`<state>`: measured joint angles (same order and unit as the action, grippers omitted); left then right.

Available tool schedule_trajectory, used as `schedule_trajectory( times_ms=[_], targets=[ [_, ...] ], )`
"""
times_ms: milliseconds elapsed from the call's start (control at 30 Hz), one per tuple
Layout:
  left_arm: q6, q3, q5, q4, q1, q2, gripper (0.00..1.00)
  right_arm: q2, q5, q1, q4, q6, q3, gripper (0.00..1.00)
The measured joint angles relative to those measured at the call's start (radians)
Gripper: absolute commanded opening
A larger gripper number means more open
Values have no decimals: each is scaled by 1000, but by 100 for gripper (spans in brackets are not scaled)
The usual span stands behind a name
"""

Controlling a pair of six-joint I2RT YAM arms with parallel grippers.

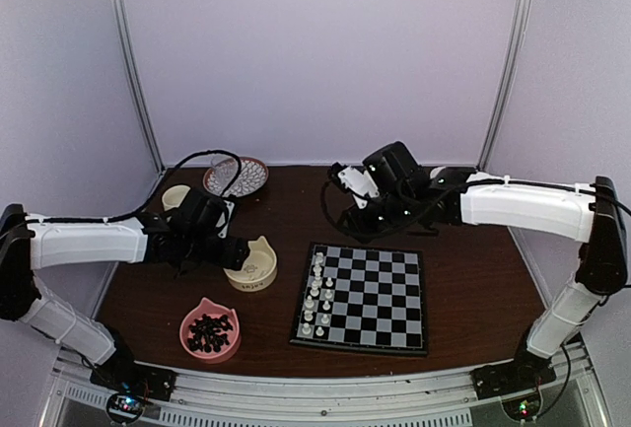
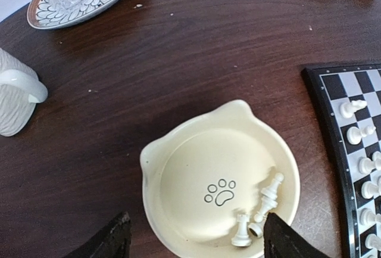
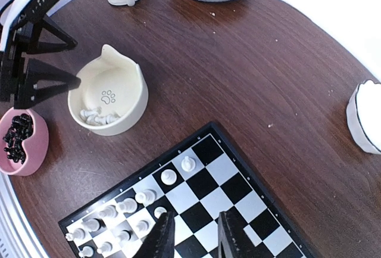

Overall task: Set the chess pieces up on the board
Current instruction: Place the knight on b1, then adjust the storage box at the center of the board.

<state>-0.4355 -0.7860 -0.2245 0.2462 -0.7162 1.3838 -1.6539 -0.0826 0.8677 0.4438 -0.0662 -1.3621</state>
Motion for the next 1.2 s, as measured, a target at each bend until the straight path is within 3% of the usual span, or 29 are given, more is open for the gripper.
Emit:
schedule_trajectory(
  times_ms=[167,400,633,767,833,1000,1200],
  targets=[
    [42,0,-5,8,40,1,89,111,25,2,-164,-17,264,28],
    [105,-59,43,-5,107,150,84,121,84,3,-356,-16,429,27],
    [124,-118,88,-12,129,286,53,163,144,3,-487,-11,509,26],
    [102,-129,101,-11,167,314,24,188,163,3,-525,-10,525,26],
    [87,-129,95,-8,179,316,16,190,168,3,-541,-9,525,25],
    [13,-131,64,19,182,315,14,190,171,3,-556,-9,525,25],
    [-185,-89,39,64,182,264,25,190,178,3,-568,-8,525,25]
  ],
)
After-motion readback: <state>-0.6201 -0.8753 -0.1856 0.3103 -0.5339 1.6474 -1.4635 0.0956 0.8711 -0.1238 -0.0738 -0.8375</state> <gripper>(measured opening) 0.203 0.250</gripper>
